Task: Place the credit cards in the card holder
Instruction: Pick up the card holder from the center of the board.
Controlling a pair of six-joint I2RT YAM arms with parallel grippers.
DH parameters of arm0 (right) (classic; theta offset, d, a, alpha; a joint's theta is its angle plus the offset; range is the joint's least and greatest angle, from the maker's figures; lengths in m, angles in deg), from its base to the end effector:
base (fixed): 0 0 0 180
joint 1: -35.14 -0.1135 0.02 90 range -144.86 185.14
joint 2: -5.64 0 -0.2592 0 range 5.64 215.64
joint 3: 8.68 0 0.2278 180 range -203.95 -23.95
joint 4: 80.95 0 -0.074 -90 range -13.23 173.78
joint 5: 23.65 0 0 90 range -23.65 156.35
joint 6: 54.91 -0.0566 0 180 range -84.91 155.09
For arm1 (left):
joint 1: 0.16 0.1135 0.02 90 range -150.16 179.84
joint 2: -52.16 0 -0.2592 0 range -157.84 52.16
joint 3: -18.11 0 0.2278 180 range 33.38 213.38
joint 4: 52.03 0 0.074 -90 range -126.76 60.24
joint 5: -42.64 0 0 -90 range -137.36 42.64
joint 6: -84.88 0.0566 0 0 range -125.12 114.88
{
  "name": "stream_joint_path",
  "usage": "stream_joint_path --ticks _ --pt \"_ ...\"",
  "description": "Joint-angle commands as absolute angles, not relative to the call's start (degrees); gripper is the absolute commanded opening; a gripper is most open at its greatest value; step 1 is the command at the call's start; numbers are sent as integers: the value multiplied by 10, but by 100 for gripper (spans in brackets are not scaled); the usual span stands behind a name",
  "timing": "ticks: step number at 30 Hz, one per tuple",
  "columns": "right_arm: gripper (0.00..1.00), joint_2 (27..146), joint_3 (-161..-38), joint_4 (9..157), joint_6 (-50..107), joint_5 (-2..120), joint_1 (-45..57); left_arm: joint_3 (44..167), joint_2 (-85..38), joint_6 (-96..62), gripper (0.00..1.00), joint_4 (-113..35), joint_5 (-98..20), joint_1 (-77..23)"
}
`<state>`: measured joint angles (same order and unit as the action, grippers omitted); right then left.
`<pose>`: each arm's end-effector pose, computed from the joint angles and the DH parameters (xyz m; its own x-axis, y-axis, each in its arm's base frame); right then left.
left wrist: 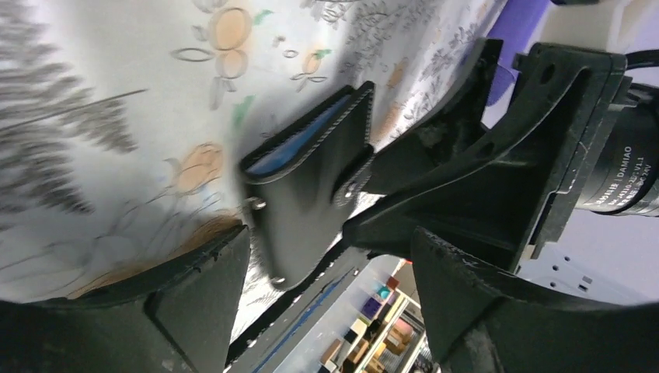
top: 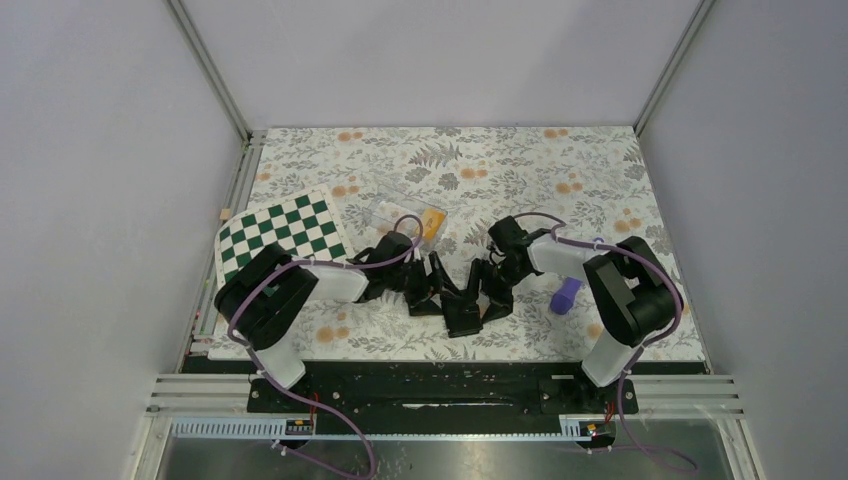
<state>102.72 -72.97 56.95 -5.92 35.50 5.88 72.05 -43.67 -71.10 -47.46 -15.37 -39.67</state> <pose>0.2261 0.1599 0.1290 -0.9874 0.0925 0.1282 0.1480 0.8255 0.5446 0.2123 -0.2140 0.1308 -0.9777 -0.1979 0.0704 -0.1766 0.5931 -0.7855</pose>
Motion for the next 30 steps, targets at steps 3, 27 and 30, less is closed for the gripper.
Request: stream_joint_path --ticks 3,27,30 --pt "59 1037 -740 632 -86 327 45 724 -497 -761 69 -596 -143 -435" --pt "0 811 -695 679 -135 296 44 713 -195 -672 54 -402 -217 -448" --pt "0 792 -698 679 -147 297 44 707 -158 -674 53 -388 -226 -449"
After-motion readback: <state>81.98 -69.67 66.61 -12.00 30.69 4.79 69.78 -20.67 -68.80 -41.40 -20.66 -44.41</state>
